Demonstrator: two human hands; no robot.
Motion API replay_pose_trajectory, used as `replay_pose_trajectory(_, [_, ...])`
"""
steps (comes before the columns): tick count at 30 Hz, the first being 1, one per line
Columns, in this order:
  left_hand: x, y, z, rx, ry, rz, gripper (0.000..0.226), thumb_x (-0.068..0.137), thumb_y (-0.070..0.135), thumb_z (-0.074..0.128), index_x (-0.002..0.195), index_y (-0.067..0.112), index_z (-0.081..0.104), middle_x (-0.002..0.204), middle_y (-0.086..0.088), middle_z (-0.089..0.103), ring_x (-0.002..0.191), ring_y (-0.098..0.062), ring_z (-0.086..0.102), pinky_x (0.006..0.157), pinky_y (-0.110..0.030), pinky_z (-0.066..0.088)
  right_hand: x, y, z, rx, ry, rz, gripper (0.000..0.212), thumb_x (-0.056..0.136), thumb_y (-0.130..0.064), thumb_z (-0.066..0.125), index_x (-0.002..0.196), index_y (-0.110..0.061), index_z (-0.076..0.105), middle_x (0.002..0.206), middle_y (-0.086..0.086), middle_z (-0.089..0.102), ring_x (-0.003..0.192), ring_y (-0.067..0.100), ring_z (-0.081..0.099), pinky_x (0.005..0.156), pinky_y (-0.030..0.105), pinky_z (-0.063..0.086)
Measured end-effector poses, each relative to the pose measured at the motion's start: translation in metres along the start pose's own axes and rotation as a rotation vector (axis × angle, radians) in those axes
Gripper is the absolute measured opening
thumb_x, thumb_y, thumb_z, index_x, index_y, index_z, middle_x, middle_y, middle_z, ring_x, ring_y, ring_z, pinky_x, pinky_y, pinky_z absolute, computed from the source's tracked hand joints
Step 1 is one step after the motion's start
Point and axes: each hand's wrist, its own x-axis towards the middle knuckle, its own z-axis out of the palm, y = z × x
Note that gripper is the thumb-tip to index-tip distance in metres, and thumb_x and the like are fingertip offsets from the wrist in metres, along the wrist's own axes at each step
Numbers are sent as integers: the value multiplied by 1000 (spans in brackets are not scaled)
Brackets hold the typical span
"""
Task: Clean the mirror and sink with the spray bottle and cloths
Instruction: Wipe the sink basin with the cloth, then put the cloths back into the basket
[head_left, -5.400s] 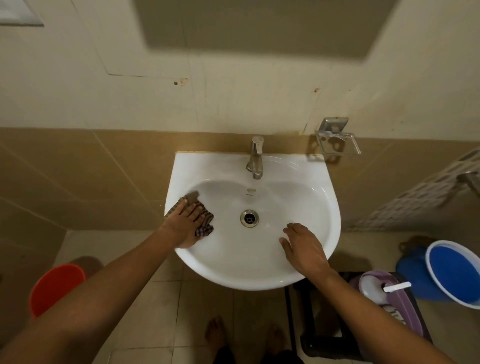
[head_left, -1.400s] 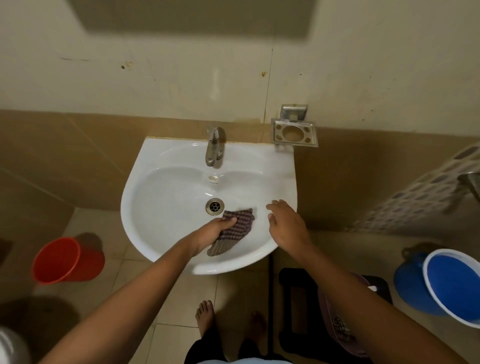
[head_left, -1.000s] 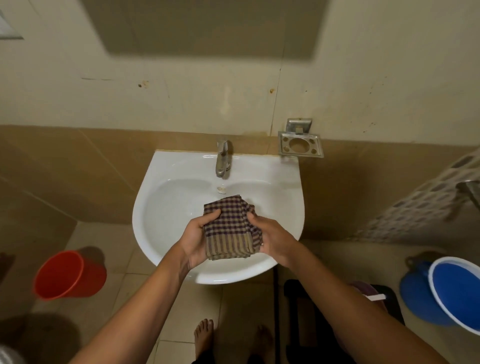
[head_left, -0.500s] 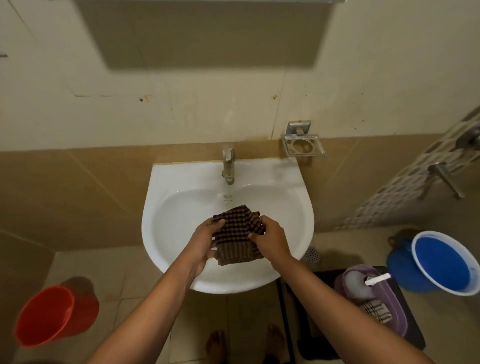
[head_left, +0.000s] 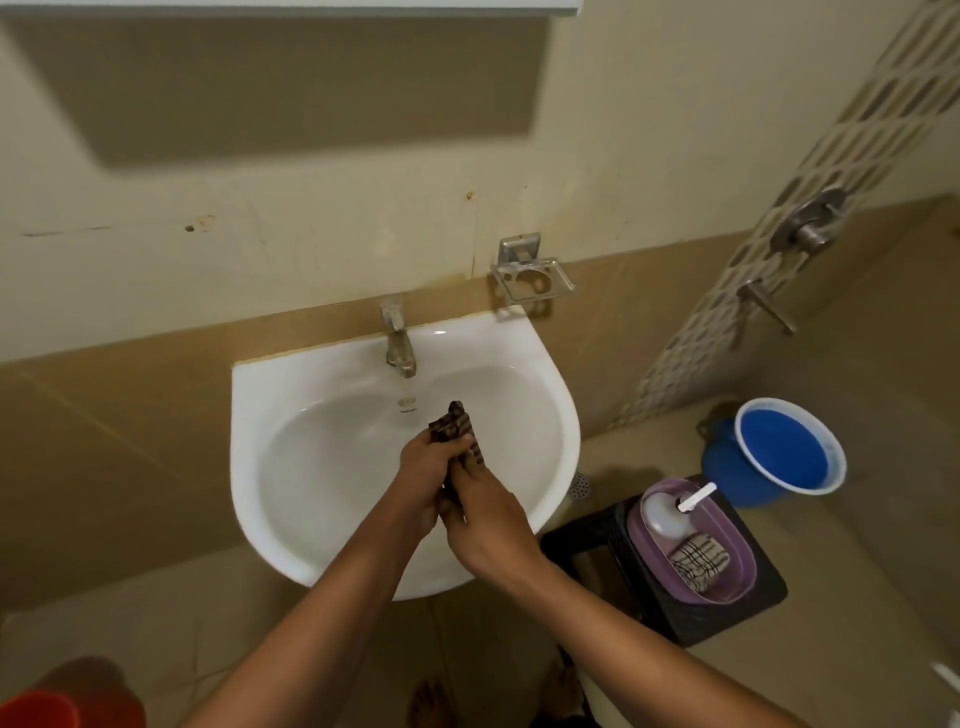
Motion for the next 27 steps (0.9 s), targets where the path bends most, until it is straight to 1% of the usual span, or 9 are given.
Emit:
replay_pose_trajectory(2, [6,-1,7,-19,-2,-12,30,90,4,59,120,8,63,109,-18,70,99,-32,68,83,-41,56,-2,8,-19,132,63,15,37,99,-21,45,135,-24,54,134,-3,58,115,18,58,96,38,50])
replay_pose_trajectory(4, [9,1,21,-32,-54,-22,27,94,6,54,120,6,61,112,-21,69,100,-34,67,79,-41,55,-4,22,-41,256,218,95,25,98,-20,48,115,-23,67,111,-6,68,96,13,63,85,36,53])
replay_pose_trajectory(7, [9,3,53,-70,-171,-16,25,96,10,50,118,6,62,116,-19,68,105,-33,66,90,-47,52,-1,55,-70,360,417,271,11,95,-24,59,102,-23,67,103,-9,66,97,10,61,83,32,53])
replay_pose_trajectory(11, [10,-4,110,-102,-267,-26,23,97,9,48,115,7,62,114,-15,70,104,-30,67,95,-46,51,-7,102,-101,778,410,435,13,89,-16,70,101,-13,66,93,-7,67,90,16,67,73,24,56])
replay_pose_trajectory(14, [15,-17,155,-127,-283,-55,27,97,8,47,121,3,59,116,-16,69,106,-30,66,95,-43,51,-26,140,-123,811,481,438,20,84,-10,75,101,-5,67,94,1,70,88,14,67,75,21,54])
replay_pose_trajectory(18, [20,-36,211,-119,-295,-103,28,97,7,47,123,2,57,119,-18,67,109,-31,64,95,-43,51,-55,188,-149,816,594,503,19,77,-12,81,86,-15,64,87,3,72,85,13,70,77,29,58])
replay_pose_trajectory(22, [23,-59,265,-94,-292,-143,31,98,11,49,127,2,56,123,-18,64,100,-28,67,75,-36,56,-86,229,-172,673,683,475,16,81,-19,78,72,-20,64,71,-6,69,69,1,64,64,15,49])
replay_pose_trajectory(25, [21,-80,299,-82,-292,-201,33,97,11,49,128,3,54,124,-18,63,100,-28,66,78,-37,57,-103,258,-179,827,728,582,24,83,-36,75,69,-19,65,67,-3,69,71,14,67,69,32,55])
replay_pose_trajectory(27, [19,-95,315,-63,-291,-228,34,96,10,50,129,4,54,126,-17,63,106,-30,64,85,-40,55,-110,277,-180,1045,694,716,30,77,-49,76,76,-21,68,79,4,74,83,25,71,80,46,59])
